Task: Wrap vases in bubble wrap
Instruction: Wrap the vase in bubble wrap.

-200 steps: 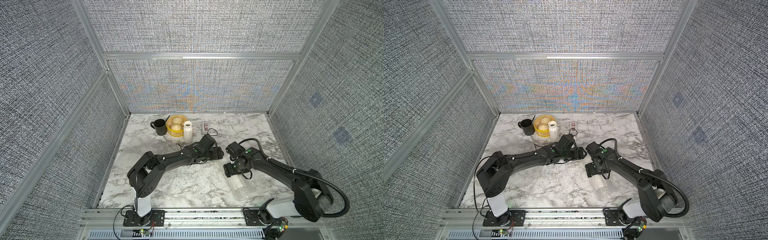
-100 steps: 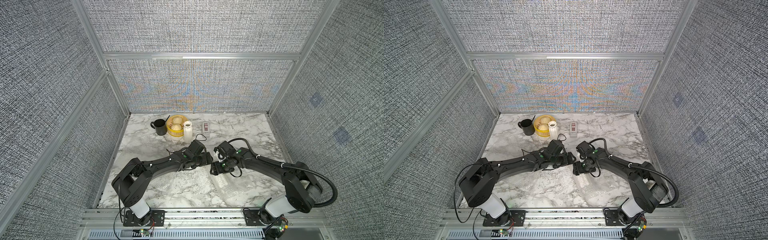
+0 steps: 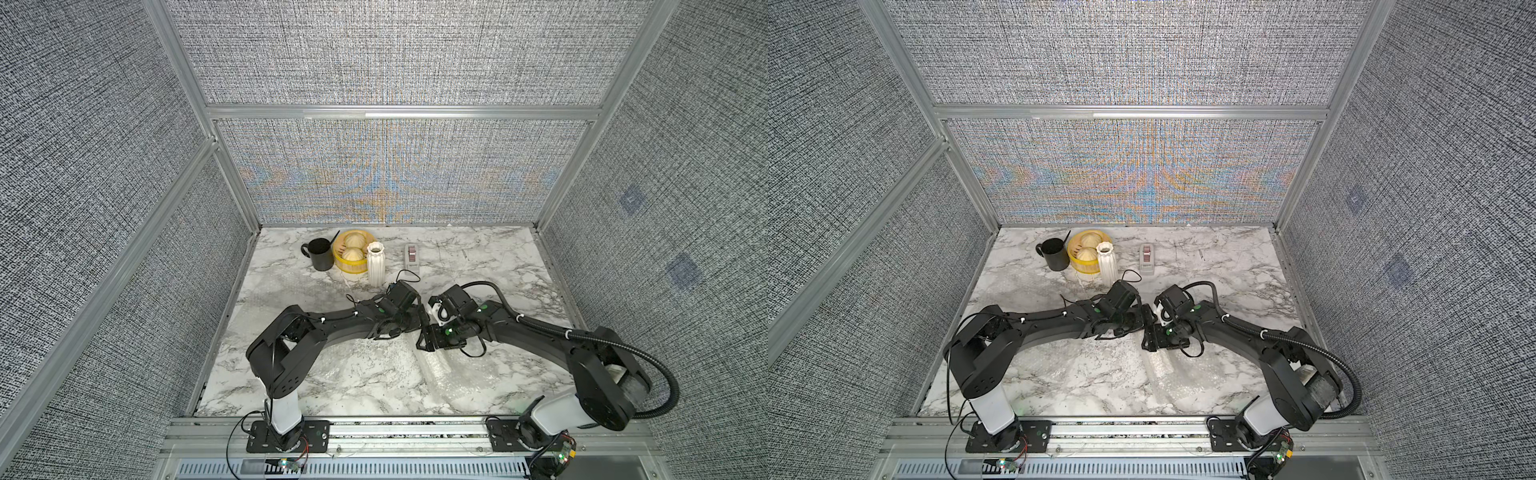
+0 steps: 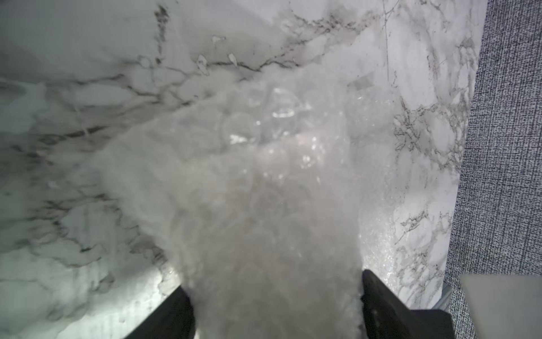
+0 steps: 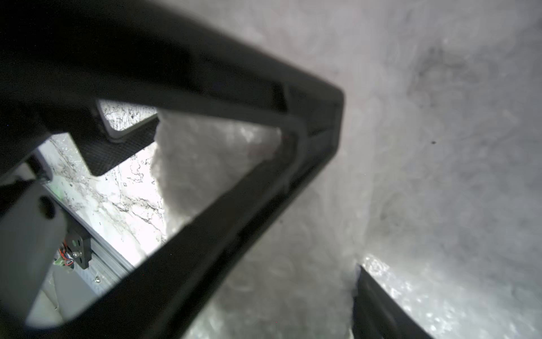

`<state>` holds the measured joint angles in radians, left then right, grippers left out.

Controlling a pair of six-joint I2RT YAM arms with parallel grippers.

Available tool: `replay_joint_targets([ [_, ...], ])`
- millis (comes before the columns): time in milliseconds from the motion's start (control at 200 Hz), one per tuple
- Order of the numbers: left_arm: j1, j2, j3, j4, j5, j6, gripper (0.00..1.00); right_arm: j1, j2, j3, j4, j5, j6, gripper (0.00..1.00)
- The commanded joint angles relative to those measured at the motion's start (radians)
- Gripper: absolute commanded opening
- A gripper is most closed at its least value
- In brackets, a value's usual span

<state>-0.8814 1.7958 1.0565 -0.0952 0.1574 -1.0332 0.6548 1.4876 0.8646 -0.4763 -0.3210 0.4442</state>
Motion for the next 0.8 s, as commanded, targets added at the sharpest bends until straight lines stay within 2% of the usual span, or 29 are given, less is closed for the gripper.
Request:
replay_joint_targets([
  [0, -0.01, 0.014, 0.0, -0.069, 0.045, 0.05, 0.81, 0.0, -0.034, 0.011, -0.03, 0.001, -0.02, 0.86],
  [130, -0.01, 0.013, -0.007, -0.07, 0.039, 0.05, 0.8, 0.0, -0.097, 0.043, -0.132, 0.047, -0.044, 0.91],
  [320, -0.009, 0.01, -0.002, -0.07, 0.033, 0.05, 0.8, 0.049, -0.119, 0.078, -0.242, 0.119, -0.042, 0.9],
  [465, -0.01, 0.013, -0.004, -0.07, 0.028, 0.043, 0.8, 0.088, -0.082, 0.173, -0.367, 0.261, -0.057, 0.9],
  [585, -0.011, 0.003, -0.007, -0.07, 0.022, 0.044, 0.8, 0.088, -0.16, 0.182, -0.393, 0.288, -0.042, 0.9],
  [645, -0.01, -0.001, -0.009, -0.068, 0.017, 0.044, 0.8, 0.094, -0.178, 0.169, -0.366, 0.246, -0.03, 0.89],
  [720, -0.011, -0.002, -0.008, -0.064, 0.016, 0.042, 0.8, 0.112, -0.149, 0.161, -0.336, 0.202, -0.018, 0.85],
  [796, -0.01, -0.003, -0.004, -0.064, 0.015, 0.042, 0.8, 0.132, -0.099, 0.182, -0.35, 0.232, -0.015, 0.82],
])
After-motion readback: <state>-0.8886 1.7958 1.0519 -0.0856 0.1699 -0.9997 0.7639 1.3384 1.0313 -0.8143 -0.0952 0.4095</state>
